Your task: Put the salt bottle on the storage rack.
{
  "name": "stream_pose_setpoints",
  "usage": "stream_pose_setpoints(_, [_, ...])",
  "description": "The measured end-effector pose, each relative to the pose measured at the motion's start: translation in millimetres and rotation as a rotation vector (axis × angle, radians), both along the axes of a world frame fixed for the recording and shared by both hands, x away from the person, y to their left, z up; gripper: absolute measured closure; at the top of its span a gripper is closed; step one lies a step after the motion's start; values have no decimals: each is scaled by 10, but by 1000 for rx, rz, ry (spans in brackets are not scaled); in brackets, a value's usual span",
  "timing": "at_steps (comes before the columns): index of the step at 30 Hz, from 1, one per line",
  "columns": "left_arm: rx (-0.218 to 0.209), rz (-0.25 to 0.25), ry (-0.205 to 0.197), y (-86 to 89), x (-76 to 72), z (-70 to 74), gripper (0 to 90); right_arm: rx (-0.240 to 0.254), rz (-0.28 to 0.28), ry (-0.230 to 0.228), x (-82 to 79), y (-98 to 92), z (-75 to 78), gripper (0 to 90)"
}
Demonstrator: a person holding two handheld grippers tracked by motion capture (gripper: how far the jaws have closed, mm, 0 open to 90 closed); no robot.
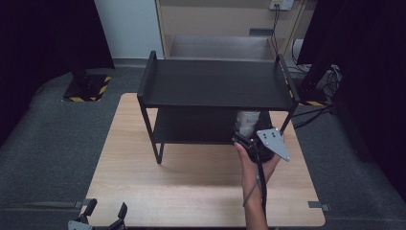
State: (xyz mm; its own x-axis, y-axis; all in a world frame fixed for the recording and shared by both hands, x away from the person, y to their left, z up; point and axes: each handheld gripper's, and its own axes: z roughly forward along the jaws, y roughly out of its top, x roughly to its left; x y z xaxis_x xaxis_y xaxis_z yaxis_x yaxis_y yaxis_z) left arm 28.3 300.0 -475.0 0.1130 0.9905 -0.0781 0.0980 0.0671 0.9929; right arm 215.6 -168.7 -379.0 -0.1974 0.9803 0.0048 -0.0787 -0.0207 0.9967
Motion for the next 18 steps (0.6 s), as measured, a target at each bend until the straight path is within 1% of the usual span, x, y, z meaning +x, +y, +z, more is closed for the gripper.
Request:
stream_pose_setpoints(1, [0, 0, 0, 0, 0, 0, 37, 0, 0, 0, 0, 0, 0, 63])
stream_pose_setpoints(4, [7, 3, 0, 0, 18, -1, 37, 6, 1, -7, -179, -36, -87, 57])
stream_pose_setpoints(5, [8, 7, 2, -2, 35, 0, 36, 19, 5, -7, -295, -75, -165, 55])
stream_pose_setpoints(9, [12, 10, 1, -13, 65, -1, 34, 47, 7, -1, -517, -136, -336, 50])
stream_pose_setpoints(10, [12, 10, 1, -13, 65, -1, 34, 47, 6, 2, -567, -150, -371, 50])
stream_pose_setpoints(14, [18, 4, -2, -32, 100, 5, 33, 53, 2, 15, -744, -205, -502, 45])
stream_pose_setpoints(15, [18, 4, -2, -32, 100, 5, 33, 53, 2, 15, -744, -205, -502, 45])
stream_pose_setpoints(16, [22, 1, -3, -40, 112, 10, 33, 58, -1, 21, -817, -233, -565, 44])
stream_pose_setpoints(18, [26, -2, -5, -48, 123, 13, 33, 62, -2, 28, -880, -265, -622, 44])
